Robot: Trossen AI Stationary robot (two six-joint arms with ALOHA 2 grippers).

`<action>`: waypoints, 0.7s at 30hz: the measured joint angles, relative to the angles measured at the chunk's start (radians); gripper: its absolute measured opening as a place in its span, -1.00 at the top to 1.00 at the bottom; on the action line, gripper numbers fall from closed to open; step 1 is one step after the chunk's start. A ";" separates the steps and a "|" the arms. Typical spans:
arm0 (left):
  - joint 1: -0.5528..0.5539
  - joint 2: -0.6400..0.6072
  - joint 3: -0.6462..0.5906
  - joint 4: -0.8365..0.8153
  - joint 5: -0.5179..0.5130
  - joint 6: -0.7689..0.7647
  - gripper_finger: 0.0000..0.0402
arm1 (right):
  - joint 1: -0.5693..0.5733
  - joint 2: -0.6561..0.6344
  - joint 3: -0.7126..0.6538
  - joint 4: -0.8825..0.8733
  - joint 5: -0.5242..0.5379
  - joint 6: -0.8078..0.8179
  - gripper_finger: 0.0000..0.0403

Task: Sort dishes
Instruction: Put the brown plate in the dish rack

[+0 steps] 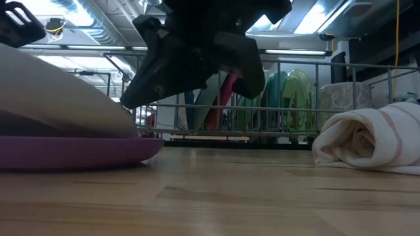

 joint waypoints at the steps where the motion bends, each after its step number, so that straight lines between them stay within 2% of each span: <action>1: 0.000 0.000 0.000 -0.001 0.000 -0.020 0.86 | 0.000 0.000 0.000 -0.001 0.003 -0.001 0.97; 6: 0.000 0.000 0.000 -0.004 0.003 -0.095 0.68 | 0.001 0.000 0.000 -0.003 0.019 -0.004 0.96; 11: 0.000 -0.001 0.000 -0.006 0.005 -0.089 0.53 | 0.001 0.000 0.000 -0.004 0.018 -0.007 0.98; 18: 0.000 -0.001 0.000 -0.025 0.006 -0.050 0.50 | 0.001 0.000 0.000 -0.006 0.018 -0.008 0.91; 21: -0.002 -0.001 0.001 -0.106 0.006 -0.065 0.50 | 0.002 0.000 0.000 -0.006 0.017 -0.008 0.90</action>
